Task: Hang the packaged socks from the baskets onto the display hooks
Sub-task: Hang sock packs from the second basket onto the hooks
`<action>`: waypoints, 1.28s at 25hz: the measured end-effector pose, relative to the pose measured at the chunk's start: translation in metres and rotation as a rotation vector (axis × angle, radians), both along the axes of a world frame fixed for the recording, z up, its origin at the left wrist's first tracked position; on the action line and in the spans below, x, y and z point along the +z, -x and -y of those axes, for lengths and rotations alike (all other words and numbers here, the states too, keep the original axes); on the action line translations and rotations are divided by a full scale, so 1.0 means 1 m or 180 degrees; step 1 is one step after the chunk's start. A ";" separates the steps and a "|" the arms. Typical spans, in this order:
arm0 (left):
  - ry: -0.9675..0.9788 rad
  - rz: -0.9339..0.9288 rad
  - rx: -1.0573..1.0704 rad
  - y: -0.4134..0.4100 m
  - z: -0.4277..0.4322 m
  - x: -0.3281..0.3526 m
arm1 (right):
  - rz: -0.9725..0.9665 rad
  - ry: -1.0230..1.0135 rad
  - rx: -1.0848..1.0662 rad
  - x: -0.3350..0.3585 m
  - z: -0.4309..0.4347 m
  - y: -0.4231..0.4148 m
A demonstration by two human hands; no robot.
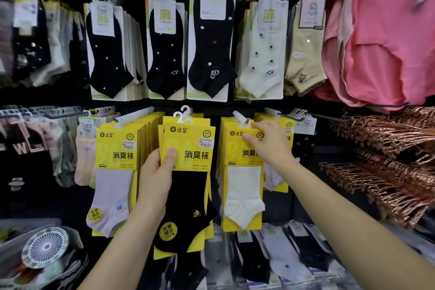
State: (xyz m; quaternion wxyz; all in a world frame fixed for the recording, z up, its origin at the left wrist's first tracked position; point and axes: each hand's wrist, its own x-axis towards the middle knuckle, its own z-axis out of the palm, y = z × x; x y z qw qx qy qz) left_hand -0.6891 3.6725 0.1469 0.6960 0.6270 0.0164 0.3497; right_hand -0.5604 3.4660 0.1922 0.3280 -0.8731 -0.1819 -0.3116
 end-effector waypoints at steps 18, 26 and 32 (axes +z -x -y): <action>-0.0070 0.0076 -0.0417 -0.003 0.053 -0.004 | -0.0737 -0.1340 0.1012 -0.019 -0.026 0.065; -0.0262 -0.0143 -0.0392 -0.011 0.054 -0.007 | -0.1011 -0.1921 0.1216 -0.024 -0.005 0.057; -0.0442 -0.0232 -0.0281 -0.015 0.053 -0.010 | -0.0659 -0.1799 0.1220 -0.008 -0.002 0.059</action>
